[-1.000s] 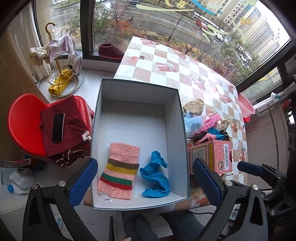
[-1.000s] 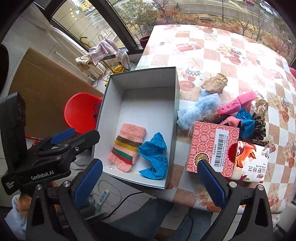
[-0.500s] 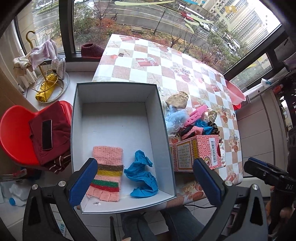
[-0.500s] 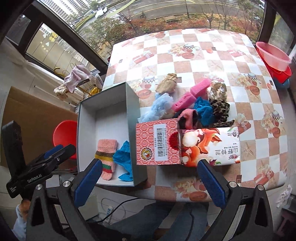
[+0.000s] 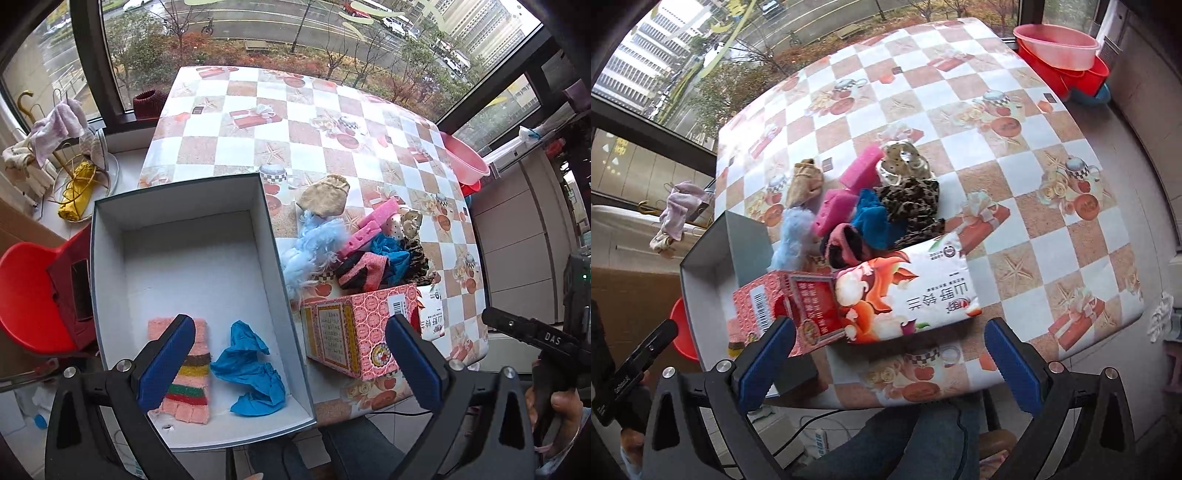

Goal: Organize soft objects
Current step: 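Move both tools back toward the pile of soft items, then grasp beige knit hat with left gripper while right gripper grasps polka-dot scrunchie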

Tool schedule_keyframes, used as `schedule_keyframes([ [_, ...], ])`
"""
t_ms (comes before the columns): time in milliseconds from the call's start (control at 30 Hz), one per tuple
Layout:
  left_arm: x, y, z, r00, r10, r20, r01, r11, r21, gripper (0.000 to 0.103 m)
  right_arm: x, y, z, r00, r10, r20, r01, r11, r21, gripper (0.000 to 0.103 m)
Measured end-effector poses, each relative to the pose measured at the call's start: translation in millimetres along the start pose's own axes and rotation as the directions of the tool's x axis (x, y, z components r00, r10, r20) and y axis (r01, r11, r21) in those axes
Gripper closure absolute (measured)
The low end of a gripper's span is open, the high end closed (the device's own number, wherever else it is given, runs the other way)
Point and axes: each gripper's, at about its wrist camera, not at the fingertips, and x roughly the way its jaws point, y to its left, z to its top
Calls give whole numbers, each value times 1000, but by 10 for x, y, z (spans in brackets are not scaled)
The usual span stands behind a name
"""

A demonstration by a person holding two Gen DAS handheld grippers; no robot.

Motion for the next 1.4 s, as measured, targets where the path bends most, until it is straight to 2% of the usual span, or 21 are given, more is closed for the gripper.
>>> schedule_keyframes([
  [167,221,-244,354,998,53,-18,-52,998,29,0,306,-261,322,997,-34,-67,36,999,30,0],
  [367,799,-629,860,984,157,-78,-146,980,136,0,707,-387,782,989,-43,-143,46,999,14,0],
  [600,1792,-948,1275,936,295,-193,-239,934,267,0,1073,-431,1204,978,-48,-203,43,999,-27,0],
  [833,2408,-902,1438,888,356,-291,-280,921,272,0,1422,-297,1476,973,-41,-226,16,994,-111,0],
  [933,2552,-814,1458,873,367,-321,-295,922,252,1,1613,-191,1542,969,-65,-239,26,986,-165,0],
  [1133,2699,-698,1545,854,409,-321,-340,907,249,1,1895,-153,1696,964,-143,-225,87,966,-242,0],
  [1333,2788,-637,1592,851,406,-335,-340,910,239,1,1766,-761,1916,956,-242,-163,226,967,-115,0],
  [1400,2804,-656,1586,850,404,-338,-336,910,242,1,1678,-981,1959,966,-204,-159,199,979,-48,0],
])
